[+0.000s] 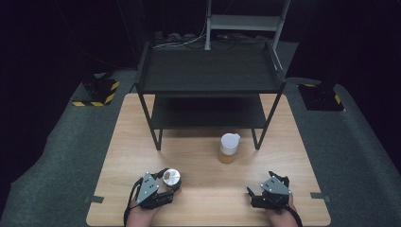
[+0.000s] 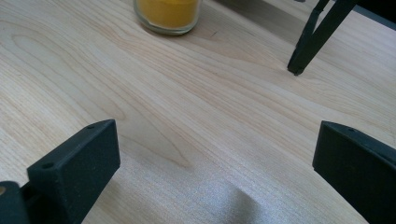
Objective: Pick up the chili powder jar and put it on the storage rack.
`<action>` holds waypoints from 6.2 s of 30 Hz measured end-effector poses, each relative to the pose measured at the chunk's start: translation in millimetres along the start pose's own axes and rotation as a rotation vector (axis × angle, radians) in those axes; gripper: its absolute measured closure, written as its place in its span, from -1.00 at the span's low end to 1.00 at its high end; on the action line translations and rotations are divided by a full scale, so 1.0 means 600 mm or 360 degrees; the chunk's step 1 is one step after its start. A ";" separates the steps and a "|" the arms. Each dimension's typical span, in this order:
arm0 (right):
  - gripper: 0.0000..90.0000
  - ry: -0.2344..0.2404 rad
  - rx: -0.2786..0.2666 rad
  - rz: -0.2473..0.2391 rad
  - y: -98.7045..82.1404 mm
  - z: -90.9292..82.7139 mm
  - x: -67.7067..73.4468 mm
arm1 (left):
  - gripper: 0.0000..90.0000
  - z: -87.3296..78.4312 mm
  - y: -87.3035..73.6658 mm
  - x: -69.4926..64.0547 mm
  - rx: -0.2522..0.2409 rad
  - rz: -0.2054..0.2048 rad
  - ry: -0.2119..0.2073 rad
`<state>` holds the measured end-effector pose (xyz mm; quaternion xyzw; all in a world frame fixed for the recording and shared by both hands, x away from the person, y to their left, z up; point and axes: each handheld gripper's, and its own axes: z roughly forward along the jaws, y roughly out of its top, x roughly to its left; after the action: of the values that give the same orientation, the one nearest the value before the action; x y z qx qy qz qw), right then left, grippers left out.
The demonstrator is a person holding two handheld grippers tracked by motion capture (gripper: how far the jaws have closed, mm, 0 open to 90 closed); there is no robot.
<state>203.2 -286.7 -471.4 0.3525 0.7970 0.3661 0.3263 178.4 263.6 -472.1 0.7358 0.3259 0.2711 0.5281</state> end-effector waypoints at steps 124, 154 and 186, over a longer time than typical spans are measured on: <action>-1.00 0.0062 -0.0019 0.0020 -0.004 -0.001 -0.014 | -0.23 0.076 0.462 0.097 -0.0566 0.0044 0.0132; -1.00 0.0076 -0.0024 0.0026 -0.005 -0.002 -0.016 | -0.23 0.150 0.471 0.106 -0.0554 -0.0022 0.0220; -1.00 0.0085 -0.0026 0.0029 -0.005 -0.001 -0.018 | -0.55 0.164 0.473 0.094 -0.0545 -0.0075 0.0248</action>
<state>207.5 -297.3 -470.7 0.3472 0.7991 0.3848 0.3046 342.4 182.4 -227.1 0.6042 0.3320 0.3664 0.6249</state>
